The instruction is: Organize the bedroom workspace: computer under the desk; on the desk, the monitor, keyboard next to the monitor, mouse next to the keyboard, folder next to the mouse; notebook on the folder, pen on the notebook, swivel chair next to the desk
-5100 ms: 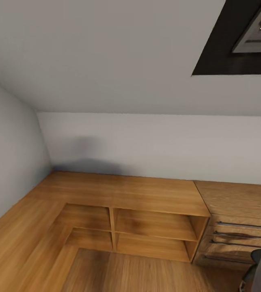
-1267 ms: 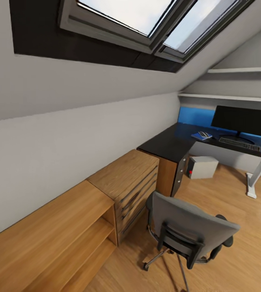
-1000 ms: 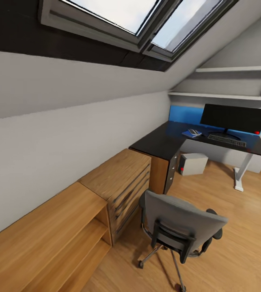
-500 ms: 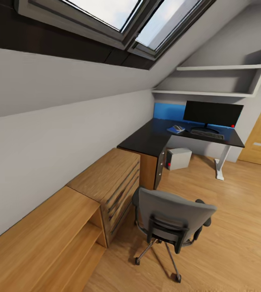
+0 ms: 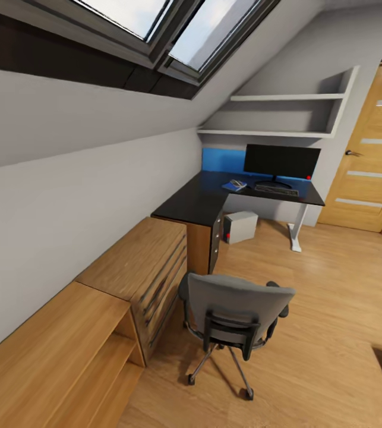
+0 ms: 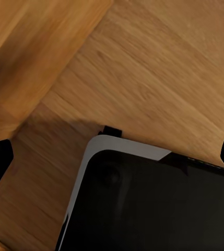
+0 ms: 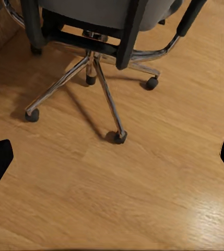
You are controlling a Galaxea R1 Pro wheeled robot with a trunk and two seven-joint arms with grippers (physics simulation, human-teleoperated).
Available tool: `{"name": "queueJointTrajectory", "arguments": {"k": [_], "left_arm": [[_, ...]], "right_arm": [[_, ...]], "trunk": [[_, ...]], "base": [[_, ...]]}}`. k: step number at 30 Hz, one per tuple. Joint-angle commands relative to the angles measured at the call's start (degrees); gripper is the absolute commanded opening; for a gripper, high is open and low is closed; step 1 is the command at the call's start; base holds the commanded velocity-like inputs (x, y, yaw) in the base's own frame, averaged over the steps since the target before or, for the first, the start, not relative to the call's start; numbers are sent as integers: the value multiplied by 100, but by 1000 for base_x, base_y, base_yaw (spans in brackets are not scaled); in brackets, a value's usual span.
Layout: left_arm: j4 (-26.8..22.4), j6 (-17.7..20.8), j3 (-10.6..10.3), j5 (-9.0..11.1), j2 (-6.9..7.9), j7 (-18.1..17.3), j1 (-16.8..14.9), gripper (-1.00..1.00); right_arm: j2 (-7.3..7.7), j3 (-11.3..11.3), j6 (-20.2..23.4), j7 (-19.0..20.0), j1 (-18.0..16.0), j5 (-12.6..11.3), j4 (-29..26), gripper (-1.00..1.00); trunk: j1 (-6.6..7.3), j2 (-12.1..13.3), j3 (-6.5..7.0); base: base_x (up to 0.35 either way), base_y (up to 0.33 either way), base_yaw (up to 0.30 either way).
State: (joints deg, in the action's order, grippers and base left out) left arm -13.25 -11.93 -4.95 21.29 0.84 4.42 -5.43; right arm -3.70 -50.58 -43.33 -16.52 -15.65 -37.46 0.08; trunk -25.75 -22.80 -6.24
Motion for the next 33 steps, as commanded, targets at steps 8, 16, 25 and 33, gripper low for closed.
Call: {"name": "queueJointTrajectory", "arguments": {"k": [8,16,25,33], "left_arm": [[-2,-20,-50,33,2,32,-2,100],[-2,-20,-50,33,3,32,-2,100],[-2,-20,-50,33,3,32,-2,100],[-2,-20,-50,33,2,32,-2,100]], "right_arm": [[-6,-48,0,-53,-7,2,2,100],[-3,-48,-2,-53,-6,2,3,100],[-5,-48,0,-53,-4,2,3,100],[-4,-48,-2,-53,-6,6,4,100]], "trunk": [[-3,-12,-41],[-3,-12,-69],[-3,-12,-101],[-3,-12,-129]], "base": [[0,37,-269],[0,142,-269],[-43,78,-269],[-83,79,-269]]}}
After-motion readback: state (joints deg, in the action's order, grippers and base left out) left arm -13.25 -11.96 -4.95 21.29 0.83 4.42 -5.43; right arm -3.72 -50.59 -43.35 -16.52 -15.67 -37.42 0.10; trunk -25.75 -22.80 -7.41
